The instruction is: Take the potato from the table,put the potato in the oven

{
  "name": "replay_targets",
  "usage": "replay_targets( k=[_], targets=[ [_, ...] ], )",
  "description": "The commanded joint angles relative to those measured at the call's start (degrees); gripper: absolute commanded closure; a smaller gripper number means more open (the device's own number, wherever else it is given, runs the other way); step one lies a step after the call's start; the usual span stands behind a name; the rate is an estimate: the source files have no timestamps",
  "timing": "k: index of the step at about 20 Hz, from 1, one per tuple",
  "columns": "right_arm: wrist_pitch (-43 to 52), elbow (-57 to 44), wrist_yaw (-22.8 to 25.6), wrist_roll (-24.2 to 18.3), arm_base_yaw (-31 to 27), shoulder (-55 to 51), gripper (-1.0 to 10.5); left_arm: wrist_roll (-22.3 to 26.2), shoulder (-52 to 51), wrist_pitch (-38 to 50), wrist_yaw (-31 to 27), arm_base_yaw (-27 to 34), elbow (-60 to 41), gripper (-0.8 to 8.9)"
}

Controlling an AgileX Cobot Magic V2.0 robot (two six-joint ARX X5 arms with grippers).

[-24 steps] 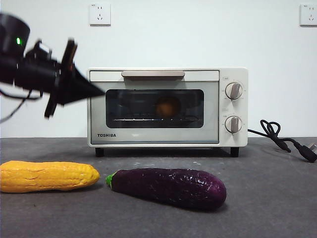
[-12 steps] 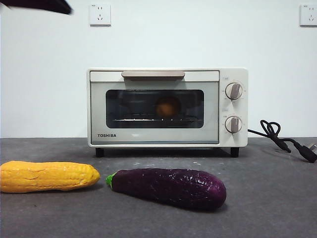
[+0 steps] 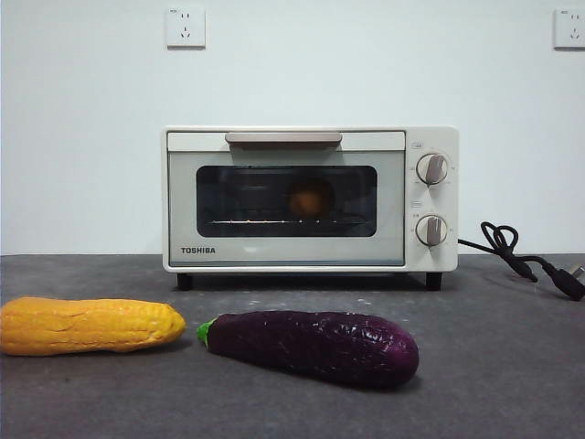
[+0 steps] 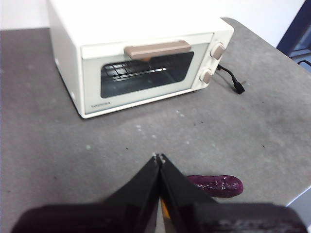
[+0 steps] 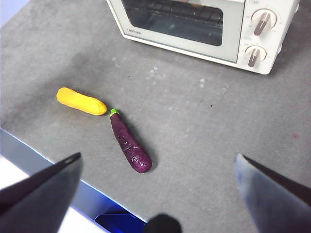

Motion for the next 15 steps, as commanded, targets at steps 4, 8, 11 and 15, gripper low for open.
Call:
replay_targets(
  k=[4, 8, 11, 15],
  targets=[
    [0.46, -0.04, -0.09, -0.48, 0.13, 0.07, 9.5, 1.60, 0.22, -2.05, -0.09, -0.20, 1.68, 8.21],
    [0.50, -0.04, 0.11, 0.61, 0.13, 0.07, 9.5, 1.55, 0.24, -2.25, -0.11, -0.20, 1.68, 8.17],
    [0.48, -0.04, 0.24, 0.59, 0.13, 0.07, 9.5, 1.42, 0.31, -2.27, -0.11, -0.20, 1.68, 8.17],
    [0.48, -0.04, 0.35, 0.59, 0.13, 0.07, 9.5, 1.44, 0.35, -2.25, -0.20, -0.20, 1.68, 8.17]
  ],
)
